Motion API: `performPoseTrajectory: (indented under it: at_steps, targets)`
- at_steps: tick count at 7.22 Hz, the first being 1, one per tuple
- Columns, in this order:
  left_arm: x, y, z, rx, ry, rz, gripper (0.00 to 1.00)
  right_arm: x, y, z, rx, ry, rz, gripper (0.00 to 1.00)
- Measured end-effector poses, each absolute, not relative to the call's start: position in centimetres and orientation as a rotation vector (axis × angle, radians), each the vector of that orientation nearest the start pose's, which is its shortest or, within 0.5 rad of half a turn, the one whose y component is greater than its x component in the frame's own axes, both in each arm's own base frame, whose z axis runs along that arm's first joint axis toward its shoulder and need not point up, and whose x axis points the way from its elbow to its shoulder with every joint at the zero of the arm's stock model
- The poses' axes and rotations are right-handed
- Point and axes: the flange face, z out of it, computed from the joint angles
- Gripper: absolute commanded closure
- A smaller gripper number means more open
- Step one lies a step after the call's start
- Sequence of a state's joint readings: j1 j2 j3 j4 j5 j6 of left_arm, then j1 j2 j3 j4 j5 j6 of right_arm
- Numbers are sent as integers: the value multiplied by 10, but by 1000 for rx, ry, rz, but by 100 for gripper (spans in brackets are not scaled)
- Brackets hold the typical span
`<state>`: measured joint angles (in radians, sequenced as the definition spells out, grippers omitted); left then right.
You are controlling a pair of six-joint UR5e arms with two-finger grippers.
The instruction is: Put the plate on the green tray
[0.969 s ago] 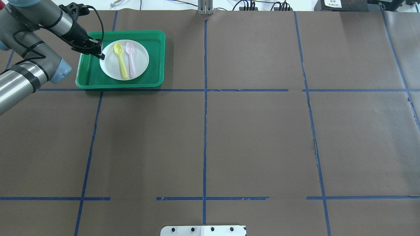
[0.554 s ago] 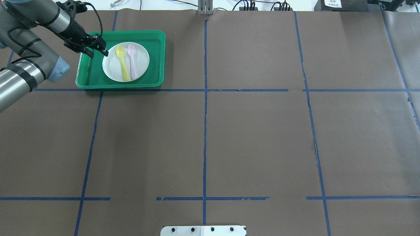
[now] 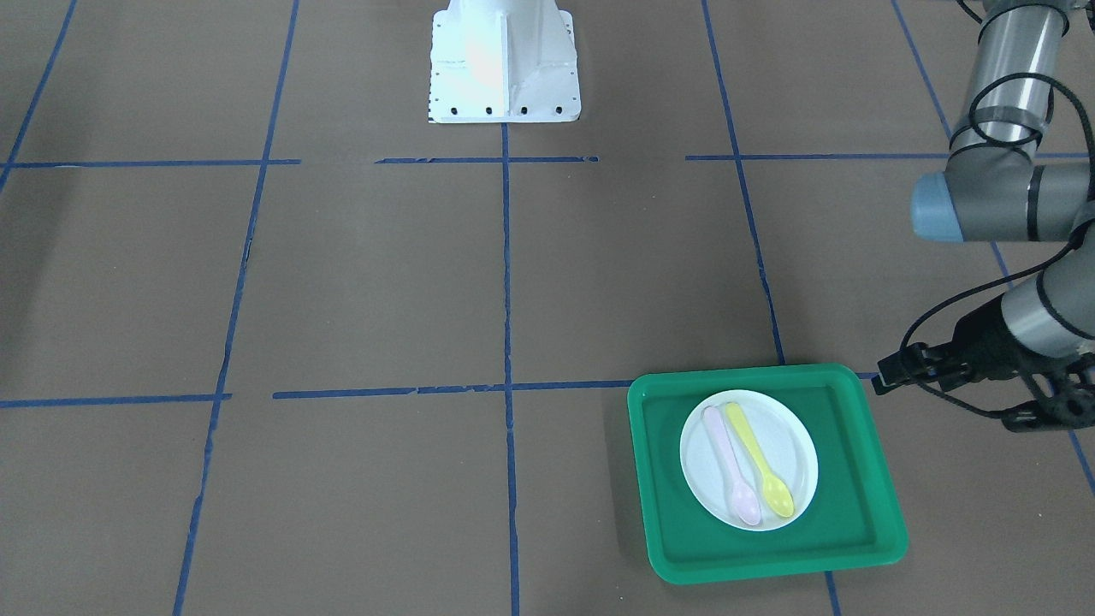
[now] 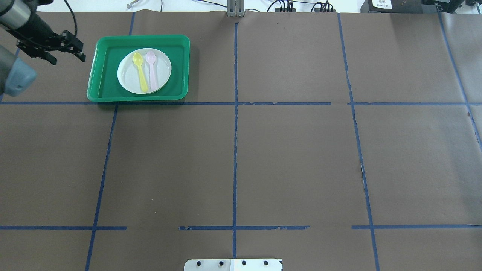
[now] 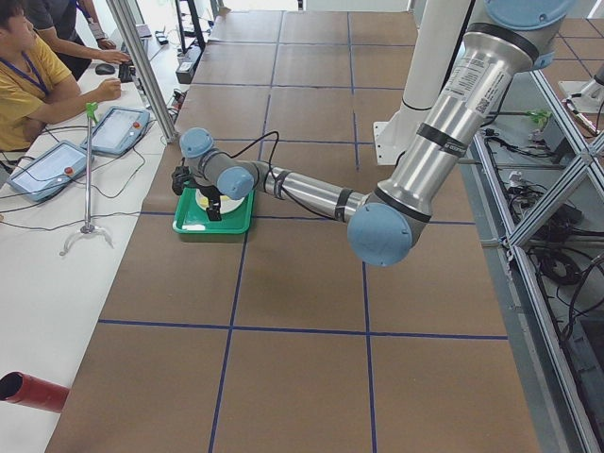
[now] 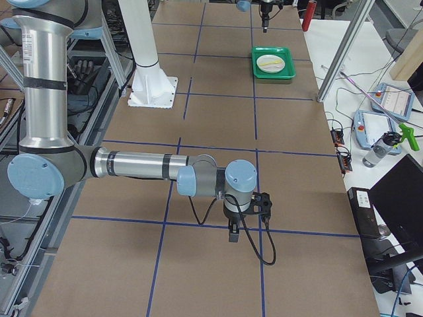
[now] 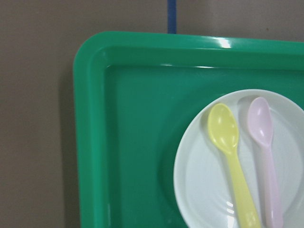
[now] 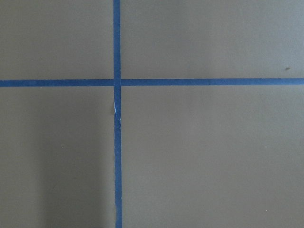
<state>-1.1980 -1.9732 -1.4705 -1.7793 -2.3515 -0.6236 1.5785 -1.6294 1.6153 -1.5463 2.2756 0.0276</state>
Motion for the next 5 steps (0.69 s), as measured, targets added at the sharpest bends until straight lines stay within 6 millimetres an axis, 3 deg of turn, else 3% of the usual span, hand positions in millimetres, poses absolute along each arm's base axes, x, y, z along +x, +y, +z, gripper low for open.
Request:
performPoseTrajectory:
  at_steps: [2, 4, 5]
  targets:
    - [89, -571, 489, 108, 773, 56, 0, 72, -467, 667, 3, -705, 30, 0]
    - [-13, -502, 550, 146, 688, 159, 0, 72, -467, 667, 3, -704, 30, 0]
    - [-53, -467, 585, 134, 675, 166, 0, 72, -467, 667, 3, -704, 30, 0]
